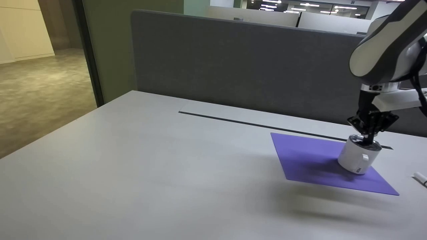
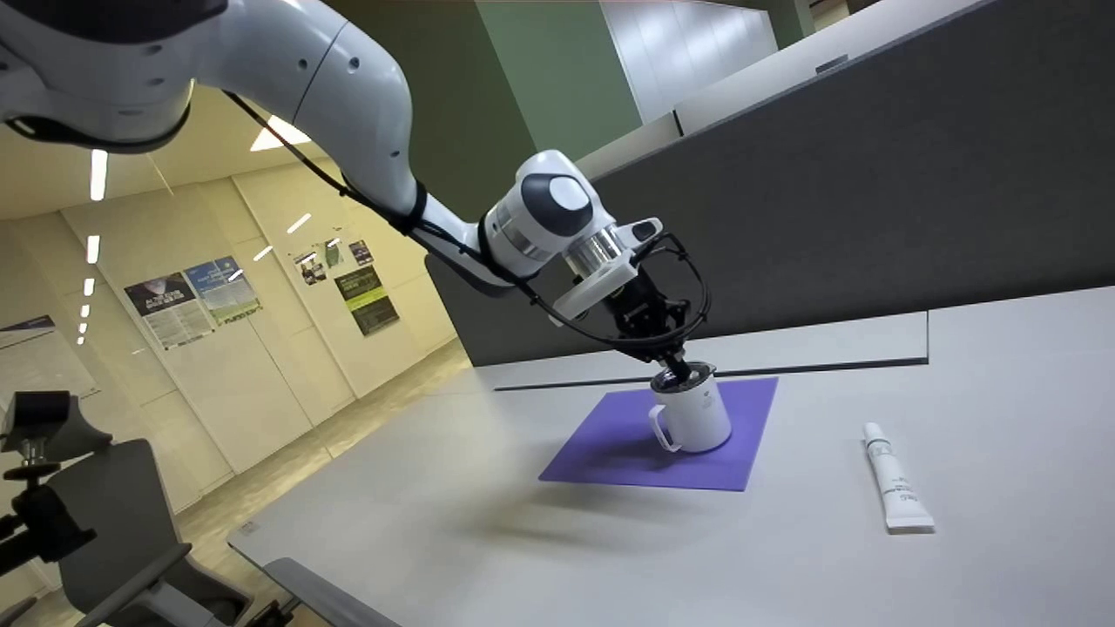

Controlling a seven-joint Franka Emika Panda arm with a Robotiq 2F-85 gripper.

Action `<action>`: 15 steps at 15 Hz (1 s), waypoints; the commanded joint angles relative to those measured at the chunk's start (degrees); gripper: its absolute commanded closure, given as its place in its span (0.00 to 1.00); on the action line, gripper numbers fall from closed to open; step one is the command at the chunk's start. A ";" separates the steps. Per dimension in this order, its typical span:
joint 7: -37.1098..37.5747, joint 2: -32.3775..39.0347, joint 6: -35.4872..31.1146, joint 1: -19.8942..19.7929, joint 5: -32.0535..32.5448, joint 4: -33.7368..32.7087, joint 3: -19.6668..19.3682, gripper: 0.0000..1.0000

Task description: Close the slider on the top of the lid of the cup

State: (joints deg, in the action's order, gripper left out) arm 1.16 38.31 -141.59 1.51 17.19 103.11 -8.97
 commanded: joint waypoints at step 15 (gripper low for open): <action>-0.33 -4.00 2.57 -0.94 -0.04 -1.68 -0.95 1.00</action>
State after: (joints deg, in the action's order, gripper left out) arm 0.76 37.48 -140.59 1.01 16.70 101.84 -9.76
